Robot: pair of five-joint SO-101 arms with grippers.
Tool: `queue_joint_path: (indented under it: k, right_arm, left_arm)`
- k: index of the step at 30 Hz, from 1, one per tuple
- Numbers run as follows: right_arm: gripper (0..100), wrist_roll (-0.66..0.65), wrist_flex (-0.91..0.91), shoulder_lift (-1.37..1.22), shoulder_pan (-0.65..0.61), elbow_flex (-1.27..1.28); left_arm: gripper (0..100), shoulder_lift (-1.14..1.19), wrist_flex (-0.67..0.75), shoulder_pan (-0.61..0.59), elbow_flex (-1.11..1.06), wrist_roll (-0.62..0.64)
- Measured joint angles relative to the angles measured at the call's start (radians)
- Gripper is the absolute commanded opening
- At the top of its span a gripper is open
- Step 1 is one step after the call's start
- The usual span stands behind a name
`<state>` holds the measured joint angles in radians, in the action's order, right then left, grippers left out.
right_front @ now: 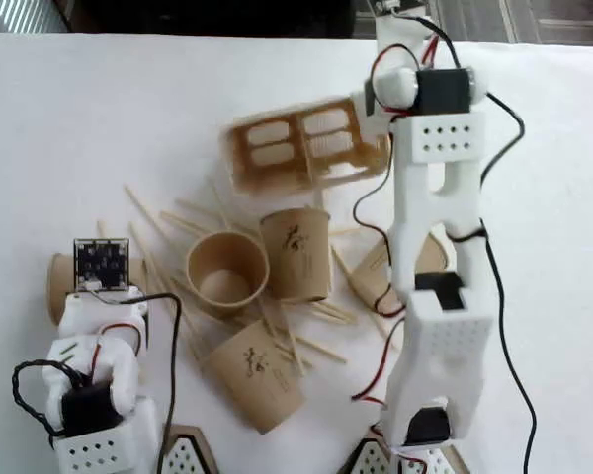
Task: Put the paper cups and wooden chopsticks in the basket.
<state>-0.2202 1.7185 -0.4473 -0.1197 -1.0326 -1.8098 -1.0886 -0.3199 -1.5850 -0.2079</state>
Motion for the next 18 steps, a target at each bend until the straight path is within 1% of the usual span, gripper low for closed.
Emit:
queue_joint_path:
  k: [5,8,12,18]
  right_arm:
    - [1.9,0.000,0.000,0.169,-0.003,0.213]
    - [1.9,0.000,0.000,0.215,0.018,0.259]
    - [1.9,0.002,0.000,0.216,0.063,0.264]
    - [1.9,0.029,-0.046,0.109,0.083,0.264]
  left_arm:
    - [4,0.000,0.000,0.000,0.000,0.000]
    - [4,0.000,0.000,0.000,0.000,0.000]
    - [4,0.000,0.000,0.000,0.000,0.000]
    - [4,0.000,0.000,0.000,0.000,0.000]
